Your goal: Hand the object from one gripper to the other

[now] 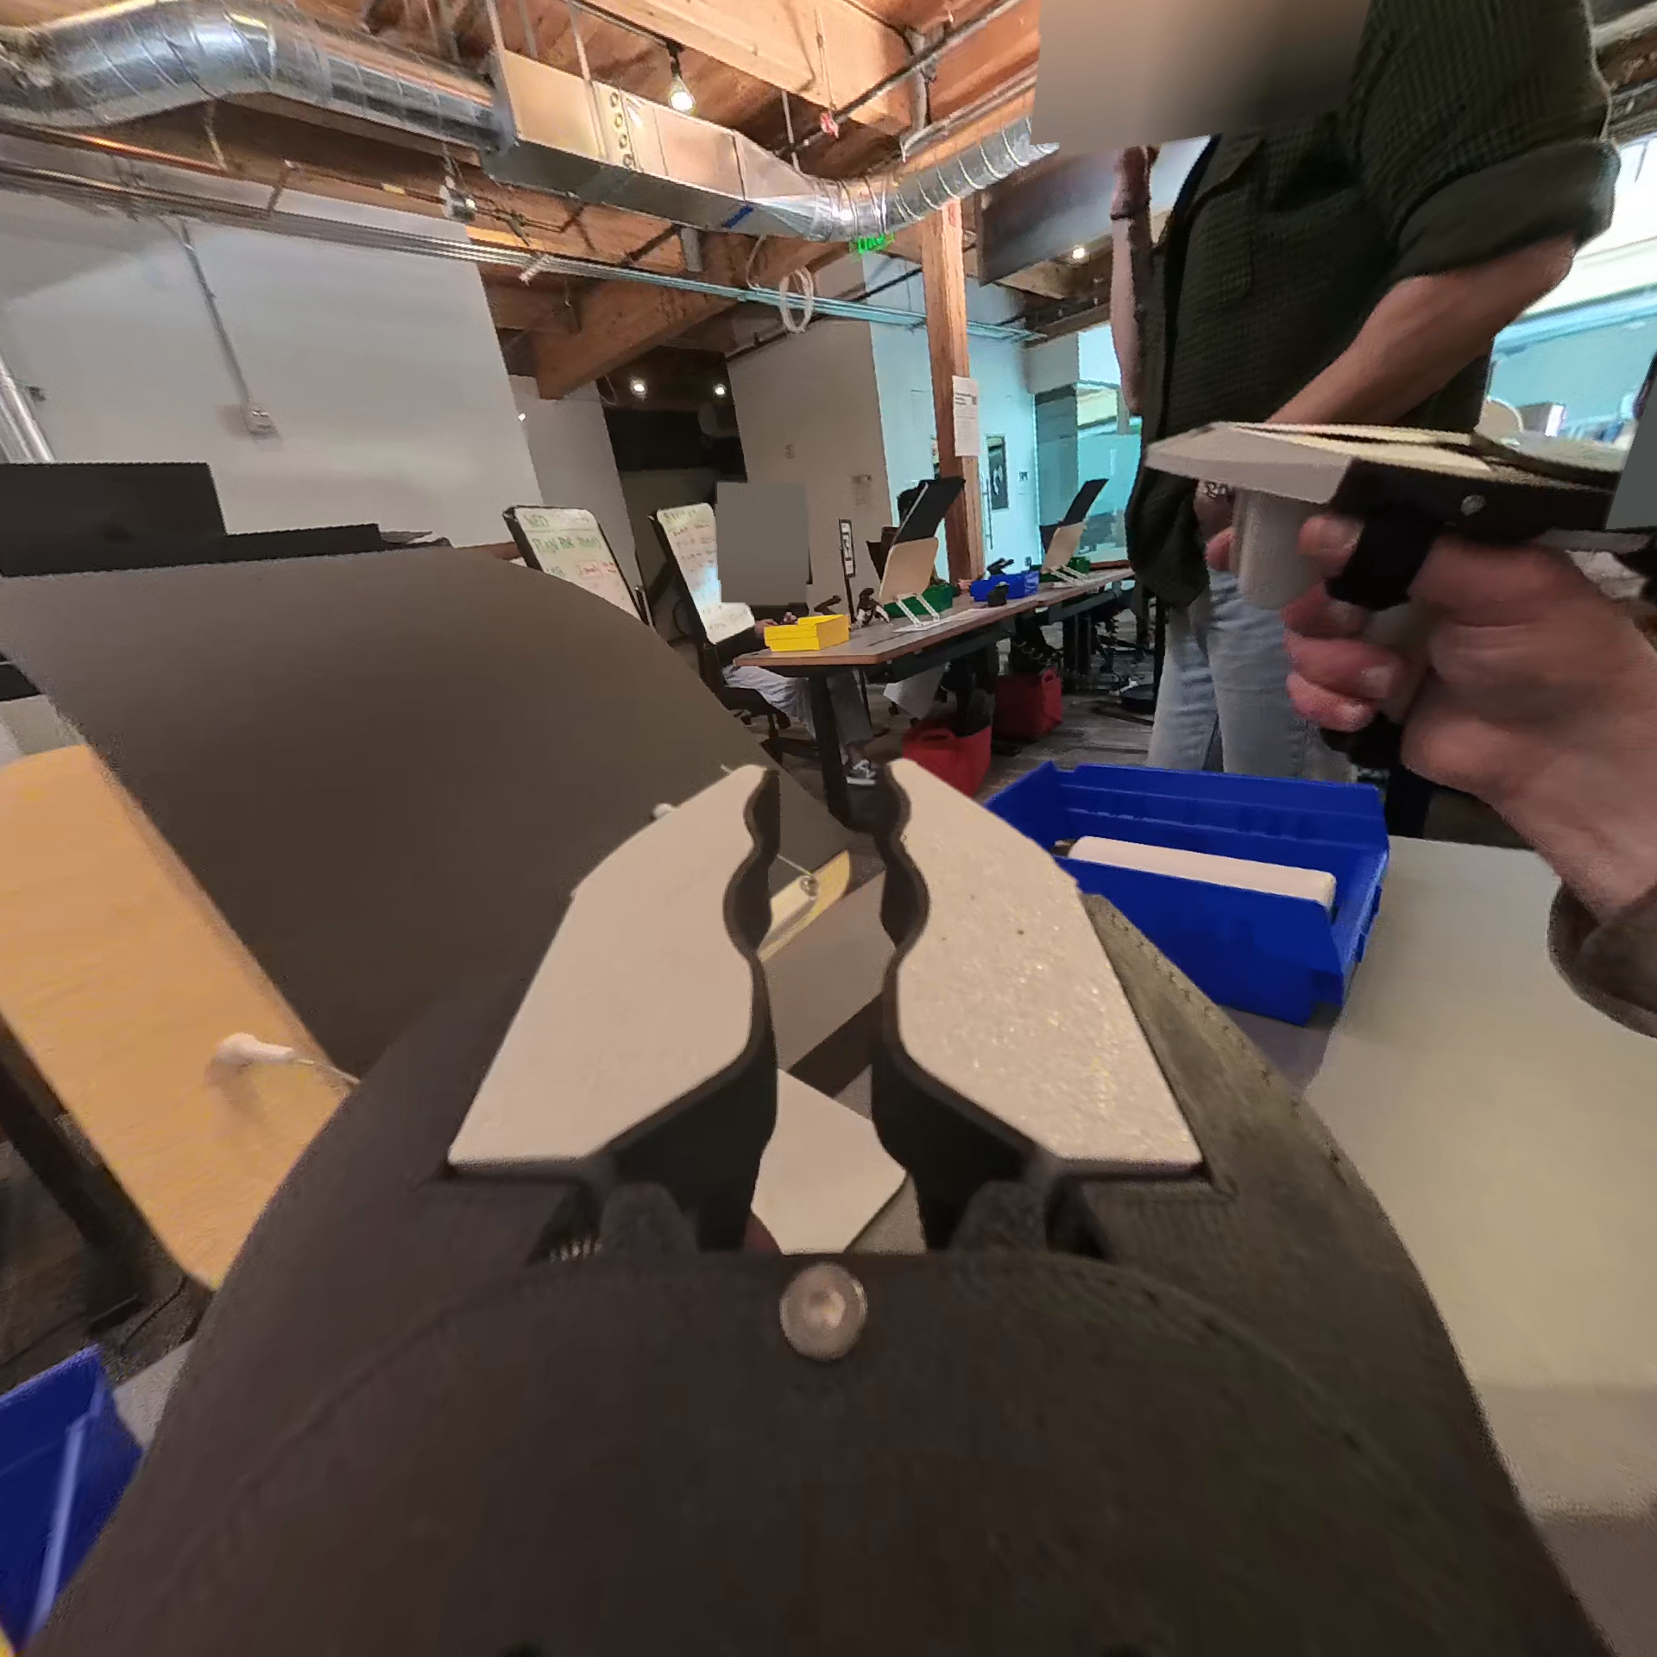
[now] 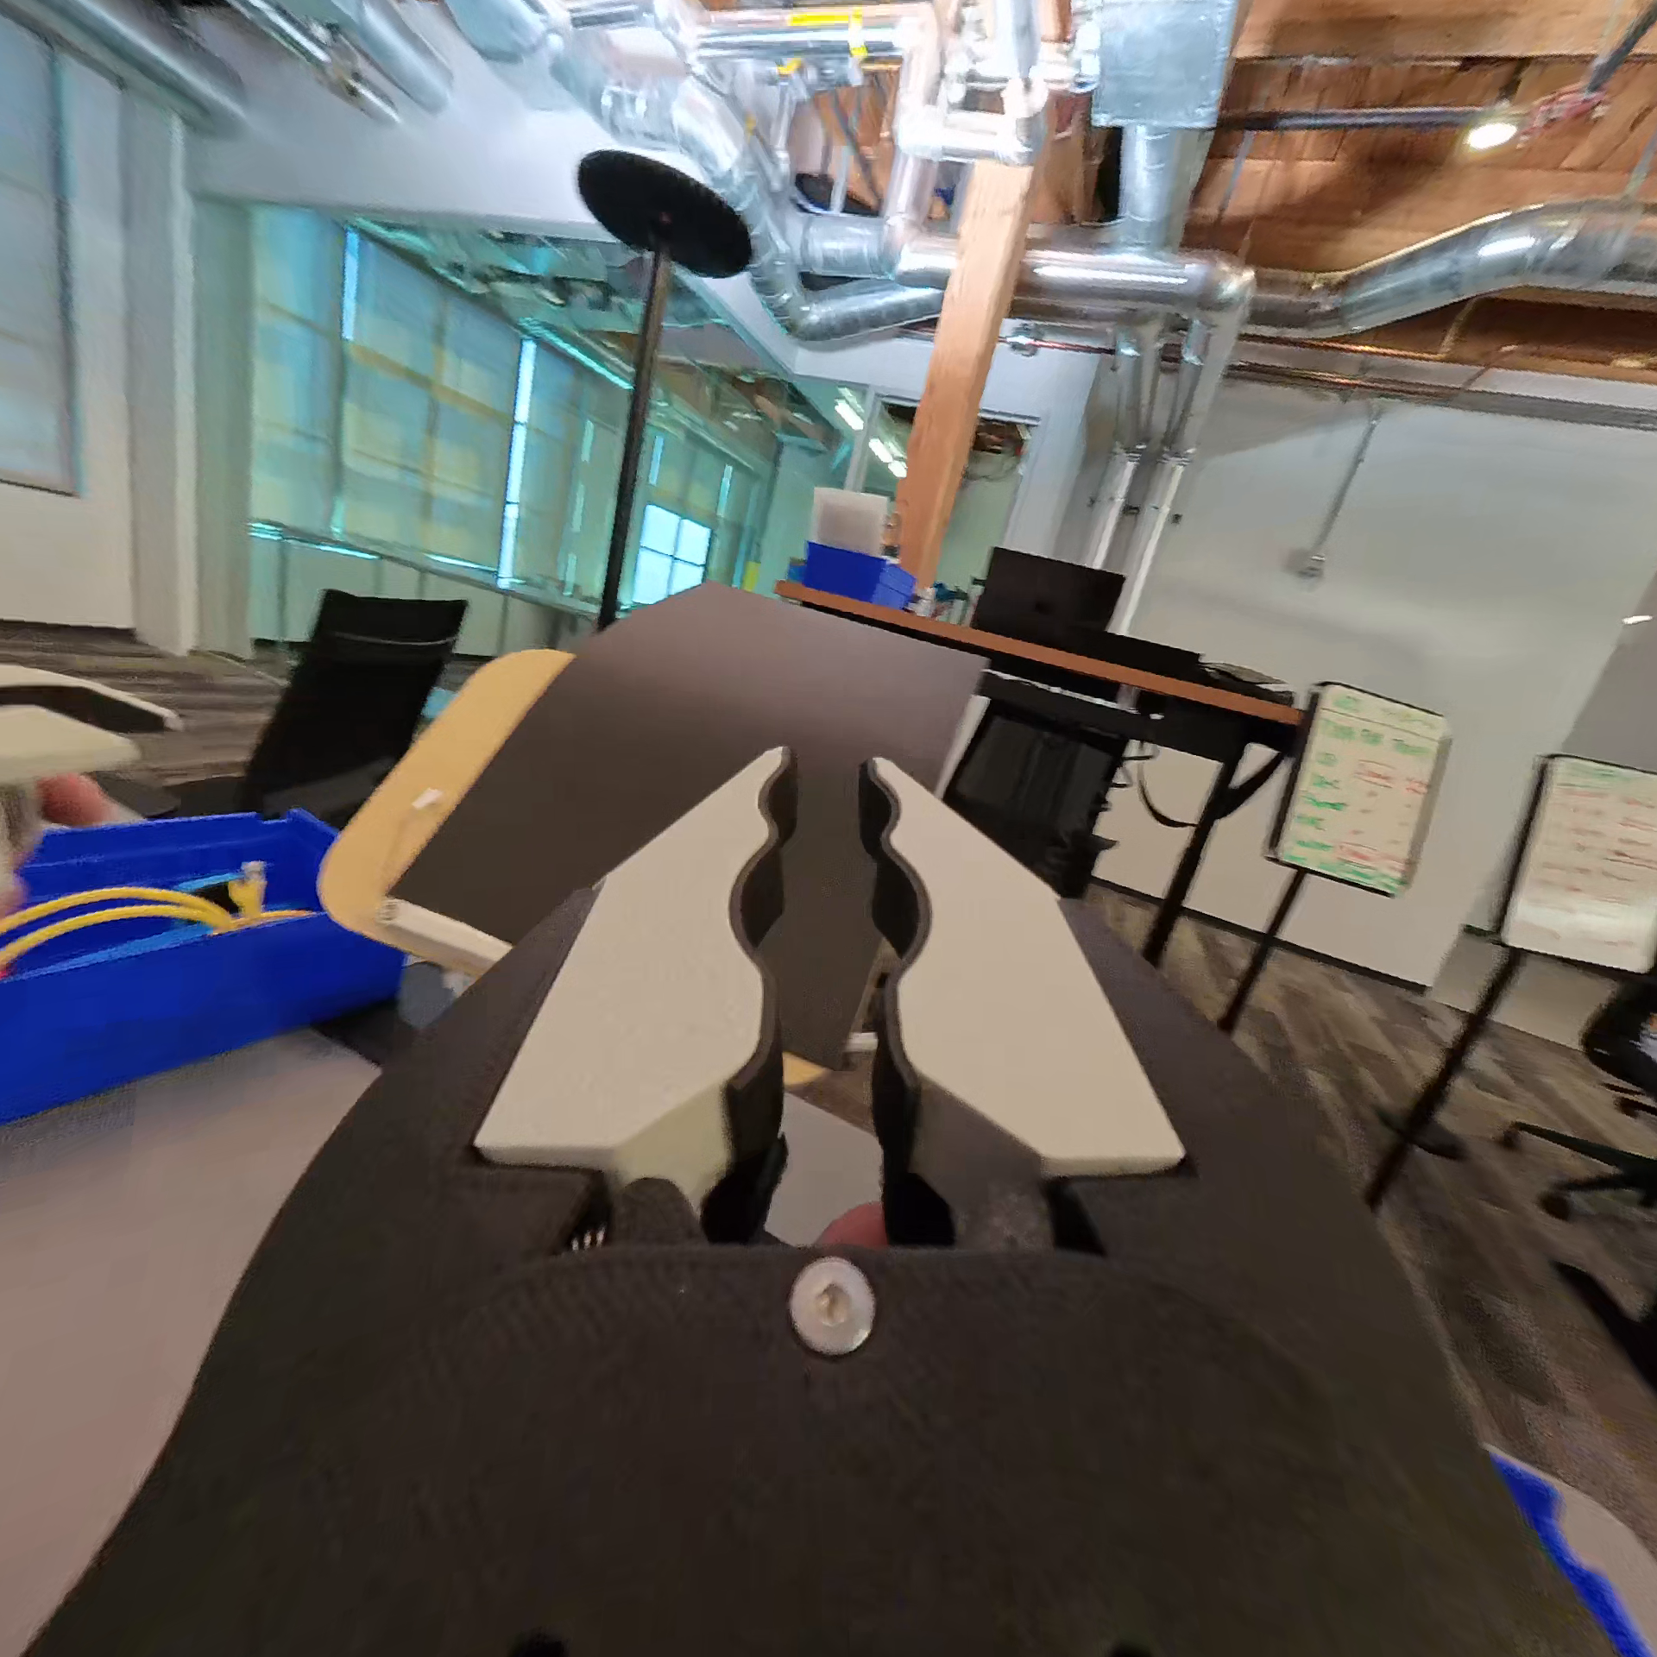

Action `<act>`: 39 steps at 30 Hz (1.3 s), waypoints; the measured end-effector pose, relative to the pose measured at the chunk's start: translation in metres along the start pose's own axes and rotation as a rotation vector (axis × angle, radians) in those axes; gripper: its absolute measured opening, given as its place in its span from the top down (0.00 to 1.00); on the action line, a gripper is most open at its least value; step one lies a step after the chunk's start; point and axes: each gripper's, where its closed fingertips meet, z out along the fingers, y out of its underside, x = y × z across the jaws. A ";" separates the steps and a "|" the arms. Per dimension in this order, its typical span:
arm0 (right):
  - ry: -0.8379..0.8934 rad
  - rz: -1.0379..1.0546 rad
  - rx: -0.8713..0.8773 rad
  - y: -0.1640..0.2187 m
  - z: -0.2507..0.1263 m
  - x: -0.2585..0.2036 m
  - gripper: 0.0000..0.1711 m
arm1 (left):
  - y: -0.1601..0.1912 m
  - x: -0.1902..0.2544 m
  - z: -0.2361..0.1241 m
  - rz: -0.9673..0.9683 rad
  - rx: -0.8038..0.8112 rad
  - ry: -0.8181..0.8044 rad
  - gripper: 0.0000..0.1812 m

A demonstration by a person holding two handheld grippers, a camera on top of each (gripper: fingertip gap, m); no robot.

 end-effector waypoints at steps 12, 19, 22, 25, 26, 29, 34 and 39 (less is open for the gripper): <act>-0.056 -0.111 -0.095 0.034 0.021 -0.024 0.90 | 0.039 -0.009 0.011 0.147 -0.227 -0.012 0.73; -0.030 -0.122 -0.128 0.043 0.016 -0.008 0.91 | -0.014 -0.078 -0.039 0.133 -0.095 -0.188 0.74; -0.020 -0.143 -0.144 0.047 0.015 -0.003 0.91 | -0.029 -0.122 -0.074 0.171 -0.119 -0.338 0.76; -0.015 -0.124 -0.149 0.051 0.013 0.006 0.91 | -0.030 -0.176 -0.102 0.203 -0.208 -0.477 0.77; -0.013 -0.111 -0.150 0.053 0.012 0.010 0.91 | -0.022 -0.196 -0.109 0.205 -0.276 -0.506 0.77; -0.001 -0.086 -0.164 0.060 0.010 0.020 0.91 | 0.020 -0.242 -0.128 0.194 -0.496 -0.529 0.78; 0.002 -0.077 -0.184 0.067 0.008 0.026 0.91 | 0.104 -0.285 -0.160 0.285 -0.806 -0.504 0.81; -0.009 -0.064 -0.199 0.075 0.012 0.024 0.91 | 0.170 -0.309 -0.180 0.310 -1.105 -0.506 0.81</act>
